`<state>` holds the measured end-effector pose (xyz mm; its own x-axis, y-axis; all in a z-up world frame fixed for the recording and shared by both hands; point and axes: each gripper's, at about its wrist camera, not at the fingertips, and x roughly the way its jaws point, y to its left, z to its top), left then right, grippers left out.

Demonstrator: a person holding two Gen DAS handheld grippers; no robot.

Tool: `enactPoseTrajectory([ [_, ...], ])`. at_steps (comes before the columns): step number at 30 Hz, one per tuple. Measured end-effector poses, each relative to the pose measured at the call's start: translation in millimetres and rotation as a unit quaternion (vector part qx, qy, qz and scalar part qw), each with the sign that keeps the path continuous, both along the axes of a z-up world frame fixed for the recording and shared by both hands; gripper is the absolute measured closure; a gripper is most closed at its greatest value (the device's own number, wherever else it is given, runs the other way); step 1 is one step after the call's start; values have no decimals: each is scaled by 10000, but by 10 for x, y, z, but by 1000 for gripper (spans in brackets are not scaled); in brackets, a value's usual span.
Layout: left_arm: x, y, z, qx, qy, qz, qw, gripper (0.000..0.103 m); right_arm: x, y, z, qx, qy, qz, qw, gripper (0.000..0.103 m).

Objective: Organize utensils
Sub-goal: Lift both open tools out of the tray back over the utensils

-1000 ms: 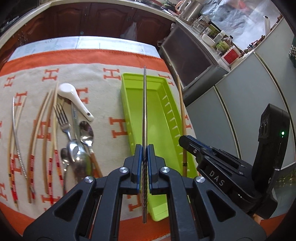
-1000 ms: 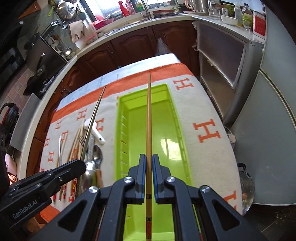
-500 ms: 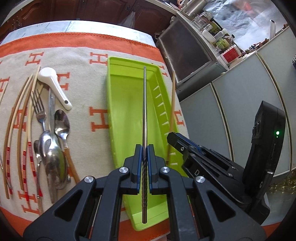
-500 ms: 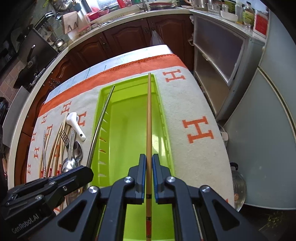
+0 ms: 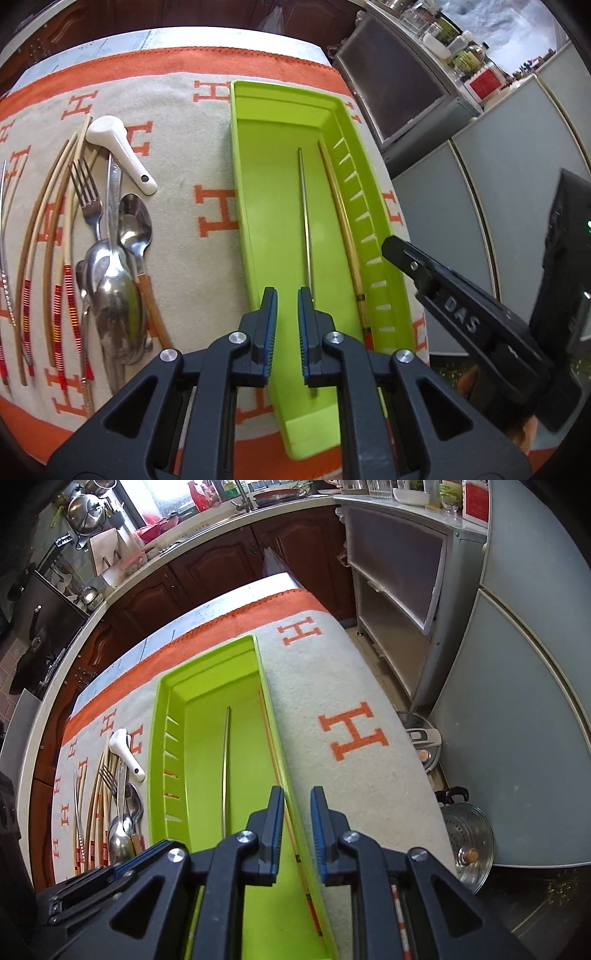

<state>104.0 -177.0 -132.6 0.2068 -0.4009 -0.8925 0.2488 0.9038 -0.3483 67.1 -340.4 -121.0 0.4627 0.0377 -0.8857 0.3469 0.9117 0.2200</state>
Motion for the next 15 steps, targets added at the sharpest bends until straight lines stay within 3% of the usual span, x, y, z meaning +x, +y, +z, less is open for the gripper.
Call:
enactPoseTrajectory([
  [6, -116, 529, 358, 321, -555, -16, 9979, 94, -12, 69, -32, 61, 19, 134, 9999, 89],
  [12, -111, 1256, 577, 419, -861, 703, 9929, 92, -13, 173, -11, -130, 17, 231, 9996, 89],
  [15, -123, 1425, 624, 456, -988, 754, 9912, 84, -13, 207, -14, -151, 35, 261, 9995, 89],
])
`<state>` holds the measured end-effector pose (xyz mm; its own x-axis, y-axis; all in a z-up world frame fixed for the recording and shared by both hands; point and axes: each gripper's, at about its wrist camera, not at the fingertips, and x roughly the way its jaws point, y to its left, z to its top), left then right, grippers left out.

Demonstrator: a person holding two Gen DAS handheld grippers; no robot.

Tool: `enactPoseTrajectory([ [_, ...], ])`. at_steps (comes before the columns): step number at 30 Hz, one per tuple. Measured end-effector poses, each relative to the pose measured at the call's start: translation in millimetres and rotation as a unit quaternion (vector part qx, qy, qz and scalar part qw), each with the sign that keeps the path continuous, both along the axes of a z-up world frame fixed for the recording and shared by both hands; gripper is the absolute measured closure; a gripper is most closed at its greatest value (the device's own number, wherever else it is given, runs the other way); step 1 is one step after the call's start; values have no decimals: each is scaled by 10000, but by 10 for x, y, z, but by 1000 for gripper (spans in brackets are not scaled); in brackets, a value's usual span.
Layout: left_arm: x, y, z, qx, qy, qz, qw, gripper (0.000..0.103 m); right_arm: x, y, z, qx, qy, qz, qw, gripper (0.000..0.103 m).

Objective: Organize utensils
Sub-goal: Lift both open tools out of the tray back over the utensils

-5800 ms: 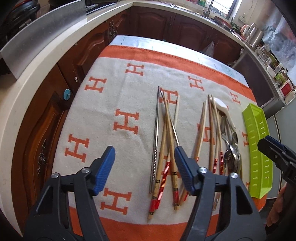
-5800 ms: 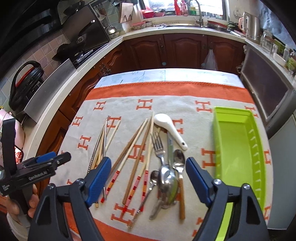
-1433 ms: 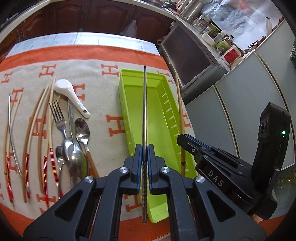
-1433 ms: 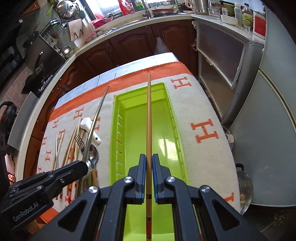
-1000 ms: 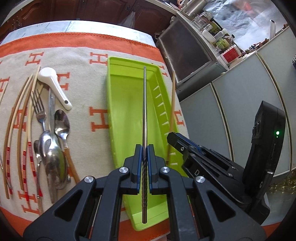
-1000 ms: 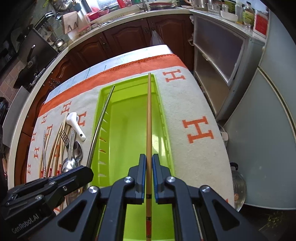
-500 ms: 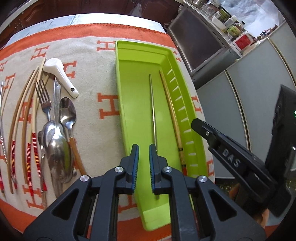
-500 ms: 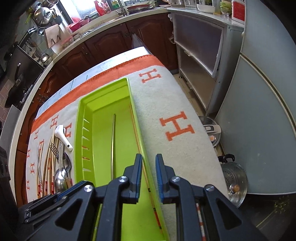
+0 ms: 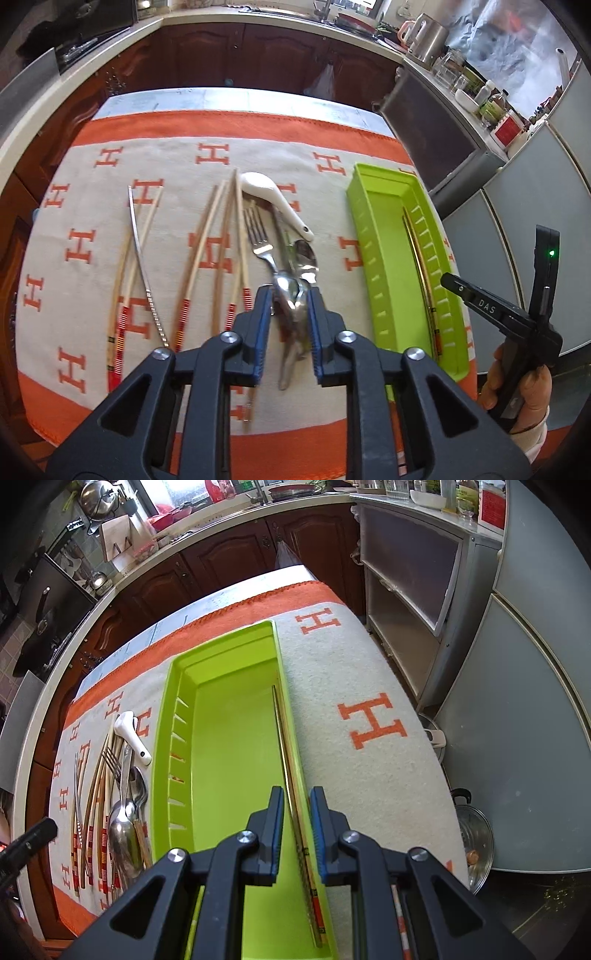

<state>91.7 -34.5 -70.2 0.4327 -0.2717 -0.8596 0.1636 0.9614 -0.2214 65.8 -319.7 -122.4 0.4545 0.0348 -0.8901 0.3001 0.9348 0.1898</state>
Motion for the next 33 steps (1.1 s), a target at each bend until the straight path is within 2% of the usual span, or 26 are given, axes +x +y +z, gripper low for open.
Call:
enactPoseTrajectory([
  [4, -59, 111, -13, 22, 62, -17, 10000, 78, -11, 22, 7, -39, 49, -47, 10000, 89],
  [7, -125, 116, -17, 105, 114, -107, 9998, 77, -46, 10, 32, 32, 34, -184, 9998, 88],
  [10, -194, 99, -26, 266, 0, -131, 9996, 76, -95, 51, 80, -71, 25, -212, 9997, 87],
  [12, -227, 107, -31, 341, -38, -146, 9993, 72, -142, 99, 127, -164, 6, -221, 9996, 85],
  [14, -257, 138, -33, 359, -36, -159, 9992, 65, -185, 148, 182, -163, -44, -194, 9997, 84],
  [17, -296, 209, -33, 318, -70, -168, 9993, 65, -230, 258, 266, -210, -109, -134, 9996, 84],
  [25, -350, 528, -40, 373, -153, 118, 9991, 65, -228, 768, 435, -214, -259, 415, 9986, 84],
  [33, -297, 1049, -70, 420, -199, 553, 9974, 65, -118, 1445, 492, -79, -288, 1197, 9924, 84],
])
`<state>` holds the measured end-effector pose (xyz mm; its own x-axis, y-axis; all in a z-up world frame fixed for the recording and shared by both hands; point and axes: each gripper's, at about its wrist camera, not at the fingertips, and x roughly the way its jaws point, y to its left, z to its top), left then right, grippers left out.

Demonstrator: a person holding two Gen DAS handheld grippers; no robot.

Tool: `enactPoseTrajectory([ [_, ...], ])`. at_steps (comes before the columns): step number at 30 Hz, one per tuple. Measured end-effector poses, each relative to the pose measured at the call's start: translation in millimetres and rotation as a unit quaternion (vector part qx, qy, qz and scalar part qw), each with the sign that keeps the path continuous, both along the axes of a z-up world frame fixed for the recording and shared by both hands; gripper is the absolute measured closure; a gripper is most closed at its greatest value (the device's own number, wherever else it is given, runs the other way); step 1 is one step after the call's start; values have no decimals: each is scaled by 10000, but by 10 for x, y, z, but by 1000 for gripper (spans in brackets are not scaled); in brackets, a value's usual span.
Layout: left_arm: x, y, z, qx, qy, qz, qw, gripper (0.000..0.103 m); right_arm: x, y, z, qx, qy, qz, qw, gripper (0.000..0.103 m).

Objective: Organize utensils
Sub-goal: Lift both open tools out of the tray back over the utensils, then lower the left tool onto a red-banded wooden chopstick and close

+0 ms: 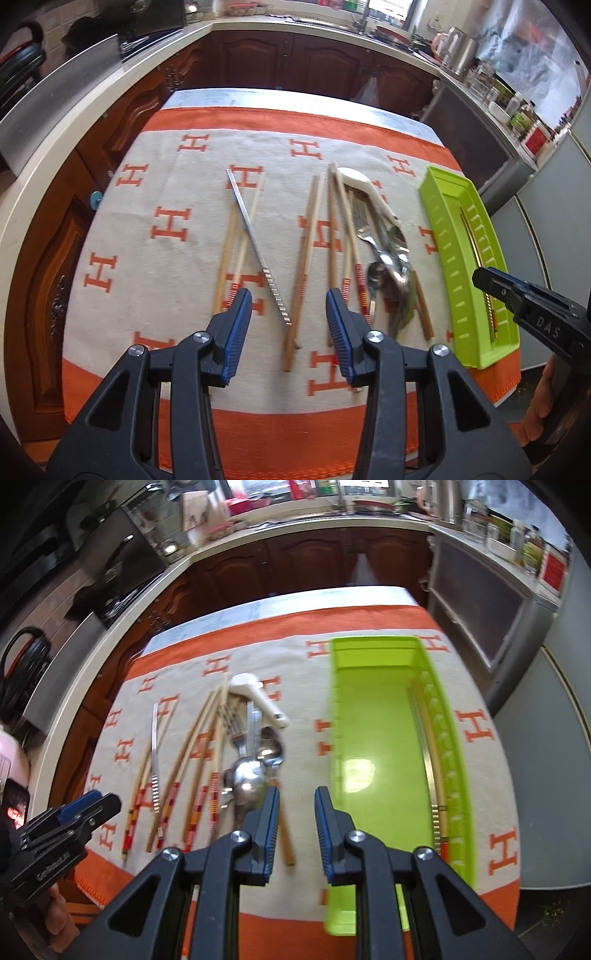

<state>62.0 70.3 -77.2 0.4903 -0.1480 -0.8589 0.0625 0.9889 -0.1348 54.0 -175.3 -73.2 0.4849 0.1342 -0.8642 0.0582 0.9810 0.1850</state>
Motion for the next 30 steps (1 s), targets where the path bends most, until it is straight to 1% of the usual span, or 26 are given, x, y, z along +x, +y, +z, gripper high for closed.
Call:
enactPoseTrajectory([
  [4, 73, 349, -53, -25, -43, 256, 9997, 65, 76, 375, 3, -2, -2, 419, 9991, 84],
  [7, 136, 573, -117, -48, -25, 355, 9994, 65, 143, 625, -19, 42, -9, 706, 9975, 84],
  [11, 231, 791, -250, -174, 79, 353, 9992, 65, 231, 917, -87, 180, 1, 991, 9949, 84],
  [14, 311, 876, -377, -279, 189, 296, 9990, 65, 301, 1088, -171, 272, 70, 1124, 9933, 84],
  [17, 380, 895, -501, -391, 290, 200, 9986, 65, 360, 1231, -266, 310, 154, 1253, 9915, 84],
  [21, 474, 841, -646, -379, 378, 30, 9986, 65, 412, 1335, -397, 314, 263, 1359, 9899, 84],
  [24, 542, 784, -749, -386, 477, -72, 9981, 67, 469, 1350, -479, 340, 349, 1357, 9896, 84],
  [26, 577, 741, -803, -368, 529, -135, 9978, 73, 500, 1345, -517, 346, 386, 1347, 9895, 84],
  [30, 655, 688, -894, -307, 619, -174, 9975, 82, 560, 1338, -564, 367, 400, 1329, 9896, 84],
])
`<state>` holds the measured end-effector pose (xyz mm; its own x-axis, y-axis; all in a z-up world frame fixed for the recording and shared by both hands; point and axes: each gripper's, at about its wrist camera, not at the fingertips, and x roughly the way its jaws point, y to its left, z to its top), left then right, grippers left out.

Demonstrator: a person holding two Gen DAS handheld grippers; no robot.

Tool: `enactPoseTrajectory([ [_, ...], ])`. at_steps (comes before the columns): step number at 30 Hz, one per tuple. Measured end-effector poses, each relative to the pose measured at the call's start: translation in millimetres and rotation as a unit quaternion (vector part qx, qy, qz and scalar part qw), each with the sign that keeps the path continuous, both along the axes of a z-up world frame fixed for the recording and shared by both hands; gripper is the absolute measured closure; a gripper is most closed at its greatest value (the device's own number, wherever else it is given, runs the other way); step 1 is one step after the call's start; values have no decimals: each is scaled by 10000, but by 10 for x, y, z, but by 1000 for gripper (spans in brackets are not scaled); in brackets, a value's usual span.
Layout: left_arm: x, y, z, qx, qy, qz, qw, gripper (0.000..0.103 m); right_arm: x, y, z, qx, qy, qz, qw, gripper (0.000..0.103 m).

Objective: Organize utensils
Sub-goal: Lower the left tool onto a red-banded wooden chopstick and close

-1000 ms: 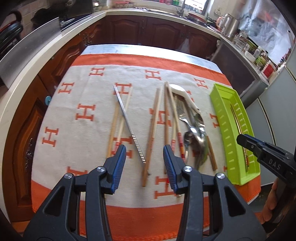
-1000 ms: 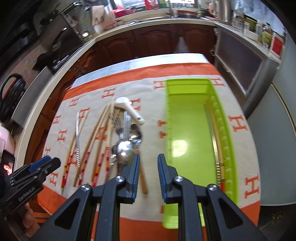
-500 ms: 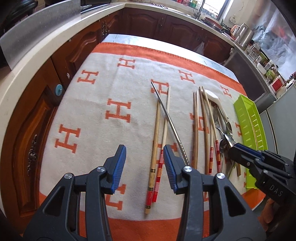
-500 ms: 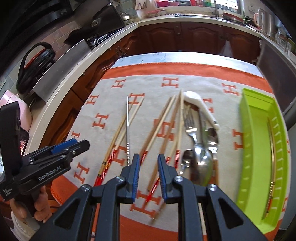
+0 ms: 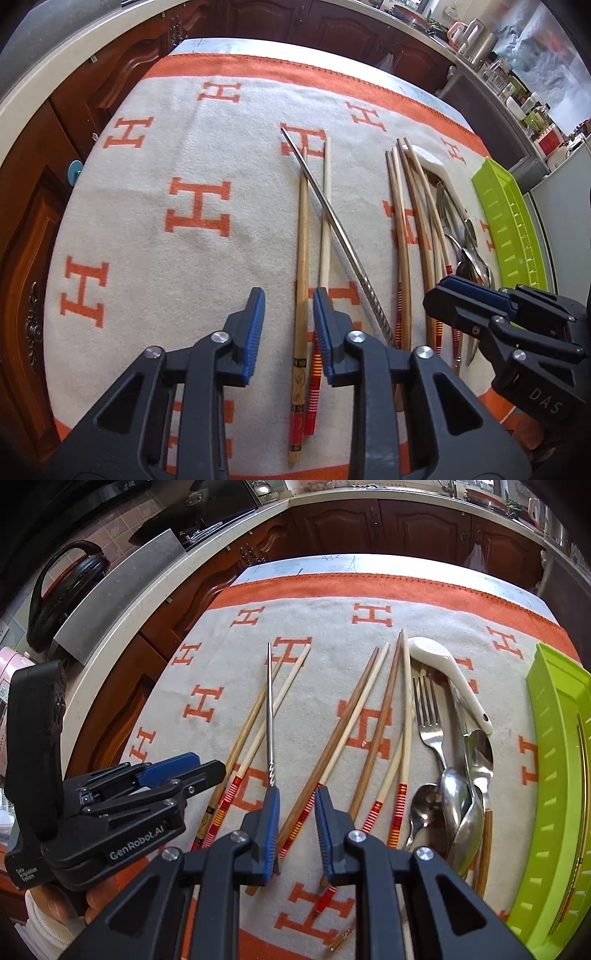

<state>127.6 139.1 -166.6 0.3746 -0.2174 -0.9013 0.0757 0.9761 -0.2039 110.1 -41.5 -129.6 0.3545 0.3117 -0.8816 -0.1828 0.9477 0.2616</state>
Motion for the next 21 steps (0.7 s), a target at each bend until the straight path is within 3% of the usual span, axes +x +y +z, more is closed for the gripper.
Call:
enactPoseTrajectory([
  [5, 40, -32, -46, 93, 8, -54, 9999, 83, 55, 27, -36, 7, 0, 60, 10000, 84],
  [15, 27, -214, -63, 650, -129, -315, 9973, 83, 152, 114, -91, 57, 1, 126, 9999, 84],
  [16, 17, -220, -62, 696, -145, -348, 9969, 84, 159, 115, -95, 73, 3, 119, 9999, 84],
  [18, 7, -227, -62, 875, -192, -348, 9954, 97, 176, 121, -107, 104, 25, 104, 9999, 84],
  [21, 10, -144, -58, 712, -144, -295, 9969, 98, 211, 154, -135, 146, 75, 113, 9998, 84],
])
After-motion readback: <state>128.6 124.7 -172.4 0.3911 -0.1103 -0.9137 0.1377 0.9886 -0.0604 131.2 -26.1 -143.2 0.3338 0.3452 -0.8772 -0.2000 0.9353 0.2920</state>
